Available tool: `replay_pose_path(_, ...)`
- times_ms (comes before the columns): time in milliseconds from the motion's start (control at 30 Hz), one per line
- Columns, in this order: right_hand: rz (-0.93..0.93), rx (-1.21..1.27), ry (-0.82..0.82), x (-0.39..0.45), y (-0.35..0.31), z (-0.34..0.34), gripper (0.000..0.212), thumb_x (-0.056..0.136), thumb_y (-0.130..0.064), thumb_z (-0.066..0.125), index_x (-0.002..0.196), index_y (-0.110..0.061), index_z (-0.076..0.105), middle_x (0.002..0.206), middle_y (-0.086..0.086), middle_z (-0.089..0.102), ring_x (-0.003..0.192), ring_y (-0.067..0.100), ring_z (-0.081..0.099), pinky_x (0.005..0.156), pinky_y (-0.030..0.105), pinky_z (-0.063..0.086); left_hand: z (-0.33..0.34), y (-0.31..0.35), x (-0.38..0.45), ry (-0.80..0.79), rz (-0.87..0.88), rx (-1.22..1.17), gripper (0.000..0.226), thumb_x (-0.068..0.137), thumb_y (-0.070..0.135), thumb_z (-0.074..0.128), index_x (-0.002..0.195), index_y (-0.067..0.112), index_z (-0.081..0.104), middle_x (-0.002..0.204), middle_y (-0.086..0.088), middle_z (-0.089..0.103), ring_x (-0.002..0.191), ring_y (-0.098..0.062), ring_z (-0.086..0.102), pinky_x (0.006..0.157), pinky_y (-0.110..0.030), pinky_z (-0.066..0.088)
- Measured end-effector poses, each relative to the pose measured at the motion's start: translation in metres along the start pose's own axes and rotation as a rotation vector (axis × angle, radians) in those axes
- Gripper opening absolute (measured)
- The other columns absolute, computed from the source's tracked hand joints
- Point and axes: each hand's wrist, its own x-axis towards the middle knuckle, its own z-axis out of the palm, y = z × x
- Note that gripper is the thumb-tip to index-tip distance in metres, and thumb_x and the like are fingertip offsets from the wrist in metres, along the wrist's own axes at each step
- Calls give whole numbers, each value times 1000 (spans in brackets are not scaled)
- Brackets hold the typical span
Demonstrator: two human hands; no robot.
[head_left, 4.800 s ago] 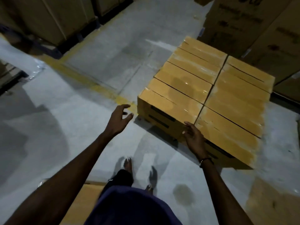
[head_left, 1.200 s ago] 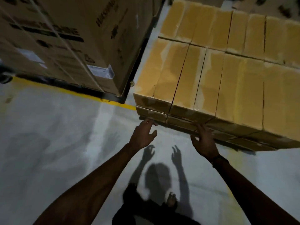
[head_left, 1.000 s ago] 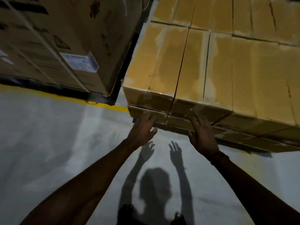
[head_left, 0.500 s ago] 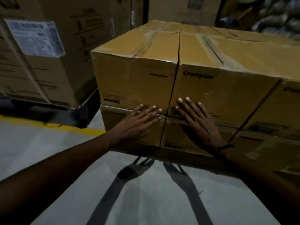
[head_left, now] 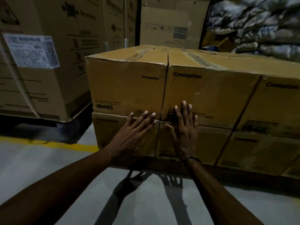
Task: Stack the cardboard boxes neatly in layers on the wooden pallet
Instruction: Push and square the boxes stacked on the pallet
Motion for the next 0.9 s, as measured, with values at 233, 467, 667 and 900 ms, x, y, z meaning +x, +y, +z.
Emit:
replay_pose_path(233,41,26,91,-4,-8,19,65,102,-39,62,159,-20,36,170,8,19,158,27,9,123,58,20,13,9,4,14,-51,40,108,81,51,68,165,19,8,172,-8,-8,158,-32,-5,116,-71,18)
replay_pose_path(467,36,56,99,-6,-10,20,63,102,-34,64,158,-20,38,170,8,19,159,27,8,125,55,17,15,15,6,11,-75,13,114,79,56,70,165,19,5,172,-9,-10,158,-33,-7,115,-73,18)
replay_pose_path(667,48,25,62,-6,-14,14,64,103,-36,61,159,-20,34,171,7,15,159,26,5,125,55,18,9,21,4,-13,-87,-16,116,81,60,69,165,18,0,170,-9,-18,157,-34,-13,117,-72,14)
replay_pose_path(900,-133,-49,-153,-7,22,-38,74,100,-19,65,162,-20,25,173,1,4,159,18,3,126,47,24,-9,32,19,-15,-122,-1,100,71,48,76,153,11,33,166,-19,13,150,-39,20,110,-70,24)
